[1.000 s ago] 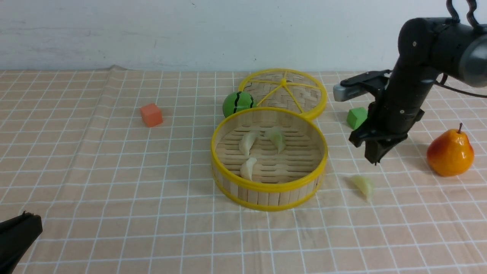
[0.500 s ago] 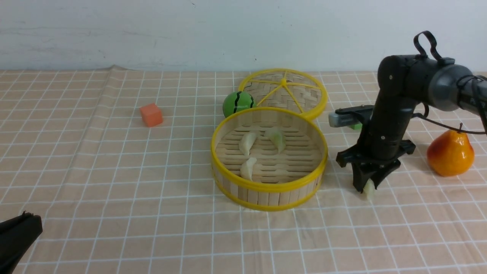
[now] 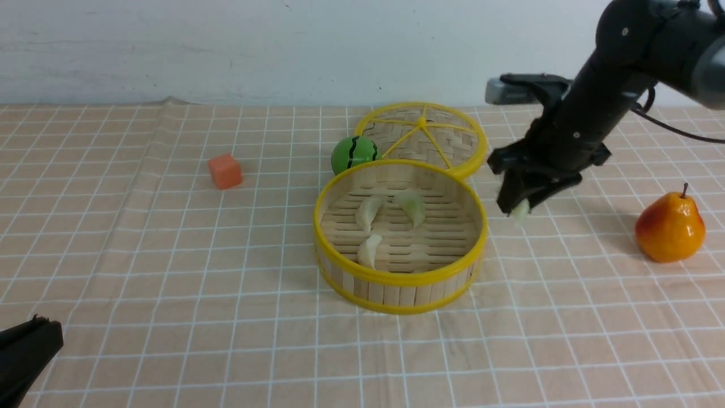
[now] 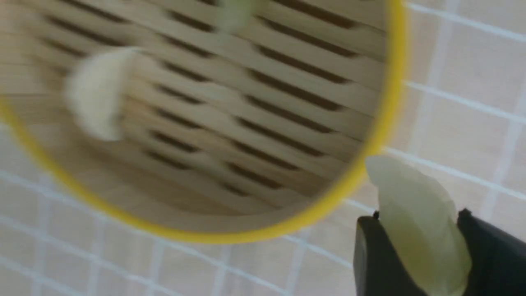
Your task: Put the dumplings into the steamer on the table with the brown tablecloth.
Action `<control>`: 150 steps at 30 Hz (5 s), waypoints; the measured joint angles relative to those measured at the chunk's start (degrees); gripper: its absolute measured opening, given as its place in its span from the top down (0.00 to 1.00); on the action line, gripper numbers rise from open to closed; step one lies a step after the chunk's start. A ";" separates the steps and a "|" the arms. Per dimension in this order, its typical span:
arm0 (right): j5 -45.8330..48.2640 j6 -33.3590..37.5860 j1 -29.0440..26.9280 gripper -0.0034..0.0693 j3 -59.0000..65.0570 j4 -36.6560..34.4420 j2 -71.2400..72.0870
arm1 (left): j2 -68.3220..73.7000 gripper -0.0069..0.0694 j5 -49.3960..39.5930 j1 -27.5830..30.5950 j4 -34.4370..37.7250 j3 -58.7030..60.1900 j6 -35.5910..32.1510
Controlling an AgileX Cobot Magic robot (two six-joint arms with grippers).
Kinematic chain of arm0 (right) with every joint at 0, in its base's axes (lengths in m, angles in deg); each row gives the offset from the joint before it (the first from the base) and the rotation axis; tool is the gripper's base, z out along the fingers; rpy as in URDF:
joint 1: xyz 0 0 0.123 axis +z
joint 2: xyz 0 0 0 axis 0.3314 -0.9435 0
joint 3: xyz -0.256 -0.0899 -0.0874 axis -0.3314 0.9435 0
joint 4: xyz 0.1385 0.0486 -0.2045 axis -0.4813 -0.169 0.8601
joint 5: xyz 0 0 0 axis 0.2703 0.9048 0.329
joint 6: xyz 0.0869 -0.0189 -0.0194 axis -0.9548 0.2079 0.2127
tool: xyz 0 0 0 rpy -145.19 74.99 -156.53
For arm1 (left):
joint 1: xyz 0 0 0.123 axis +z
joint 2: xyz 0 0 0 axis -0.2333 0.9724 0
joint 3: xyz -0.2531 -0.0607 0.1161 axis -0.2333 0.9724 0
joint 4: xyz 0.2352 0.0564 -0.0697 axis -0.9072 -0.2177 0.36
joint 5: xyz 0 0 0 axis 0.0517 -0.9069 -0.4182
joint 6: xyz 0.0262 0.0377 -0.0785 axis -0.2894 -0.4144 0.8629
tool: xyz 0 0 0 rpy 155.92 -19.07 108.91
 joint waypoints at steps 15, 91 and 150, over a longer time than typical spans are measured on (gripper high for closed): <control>-12.89 6.90 10.65 0.57 0.12 5.70 -9.78 | 0.00 0.85 -0.09 0.00 0.00 0.00 0.00; -55.70 -17.70 -2.30 0.96 111.60 22.58 118.77 | 0.00 0.78 -3.39 0.00 -3.88 0.05 1.35; -47.33 -17.45 -6.71 0.87 111.00 16.83 118.77 | -19.71 0.93 -1.81 2.05 3.46 2.68 -2.54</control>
